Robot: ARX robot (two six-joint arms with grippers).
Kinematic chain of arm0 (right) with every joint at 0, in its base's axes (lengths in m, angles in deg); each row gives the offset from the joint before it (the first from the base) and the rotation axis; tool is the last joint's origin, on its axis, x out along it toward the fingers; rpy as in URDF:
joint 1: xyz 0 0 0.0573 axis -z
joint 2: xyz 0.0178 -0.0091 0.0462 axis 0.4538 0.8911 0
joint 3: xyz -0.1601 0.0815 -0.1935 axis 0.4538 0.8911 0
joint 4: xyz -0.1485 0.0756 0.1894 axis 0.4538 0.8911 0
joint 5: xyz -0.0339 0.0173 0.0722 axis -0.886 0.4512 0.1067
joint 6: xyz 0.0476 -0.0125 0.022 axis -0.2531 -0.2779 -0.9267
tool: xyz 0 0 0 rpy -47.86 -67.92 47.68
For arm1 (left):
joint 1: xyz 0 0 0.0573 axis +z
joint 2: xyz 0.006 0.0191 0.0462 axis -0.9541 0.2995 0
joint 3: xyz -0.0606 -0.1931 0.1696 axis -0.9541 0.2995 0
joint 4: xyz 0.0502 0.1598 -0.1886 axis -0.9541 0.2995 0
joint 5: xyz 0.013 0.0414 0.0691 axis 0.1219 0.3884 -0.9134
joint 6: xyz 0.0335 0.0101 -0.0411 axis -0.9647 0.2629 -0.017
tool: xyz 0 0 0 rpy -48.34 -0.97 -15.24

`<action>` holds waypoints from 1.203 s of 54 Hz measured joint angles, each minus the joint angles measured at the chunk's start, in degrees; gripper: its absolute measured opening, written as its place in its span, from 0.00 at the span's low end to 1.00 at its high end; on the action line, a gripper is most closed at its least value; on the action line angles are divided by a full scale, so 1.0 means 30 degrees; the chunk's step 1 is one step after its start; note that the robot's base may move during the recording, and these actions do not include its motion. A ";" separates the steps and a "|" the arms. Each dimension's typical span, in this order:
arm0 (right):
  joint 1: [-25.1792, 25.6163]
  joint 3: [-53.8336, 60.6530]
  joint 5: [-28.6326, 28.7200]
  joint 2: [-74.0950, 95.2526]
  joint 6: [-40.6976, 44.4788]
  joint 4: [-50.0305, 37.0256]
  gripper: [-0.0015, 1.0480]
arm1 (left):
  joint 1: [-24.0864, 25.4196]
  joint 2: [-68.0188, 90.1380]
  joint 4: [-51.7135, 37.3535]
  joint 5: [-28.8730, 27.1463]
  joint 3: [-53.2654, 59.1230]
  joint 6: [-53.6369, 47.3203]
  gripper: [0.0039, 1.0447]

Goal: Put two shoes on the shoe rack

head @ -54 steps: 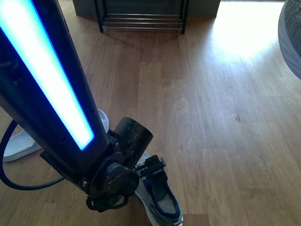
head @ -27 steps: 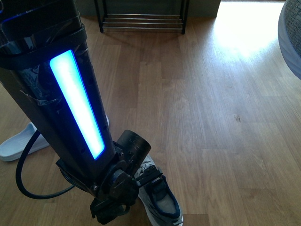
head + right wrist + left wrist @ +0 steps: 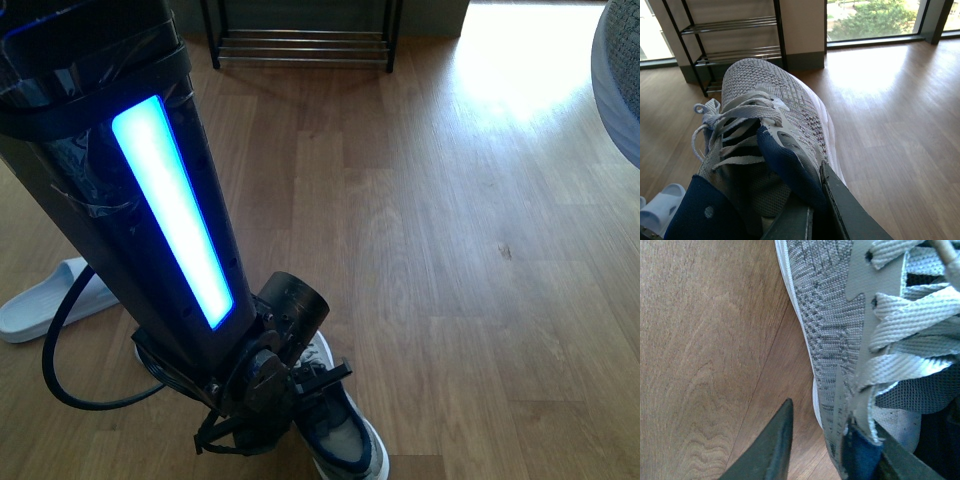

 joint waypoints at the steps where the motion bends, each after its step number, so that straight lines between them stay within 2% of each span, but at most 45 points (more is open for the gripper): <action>1: 0.0000 0.0000 -0.0007 0.0000 0.0000 0.0000 0.01 | 0.0000 0.0000 0.0007 0.0000 0.0000 0.0000 0.23; 8: 0.0000 0.0000 0.0000 0.0007 0.0000 0.0000 0.01 | 0.0000 0.0007 0.0160 -0.0095 0.0007 -0.0029 0.01; 19: 0.0000 0.0000 -0.0007 0.0007 0.0000 0.0000 0.01 | 0.0015 -0.0124 -0.0029 -0.0634 0.0197 -0.0313 0.02; 33: 0.0000 0.0000 0.0000 0.0007 0.0000 0.0000 0.01 | 0.0474 -0.2280 0.0656 -0.2543 0.2142 -0.1151 0.02; 44: 0.0000 0.0000 0.0000 0.0007 0.0000 0.0000 0.01 | 0.0809 -0.5537 0.0903 -0.4167 0.4051 -0.2142 0.02; 65: 0.0000 0.0000 0.0000 0.0007 0.0000 0.0000 0.01 | 0.0175 -1.5861 0.1217 -0.7541 0.9012 -0.6266 0.02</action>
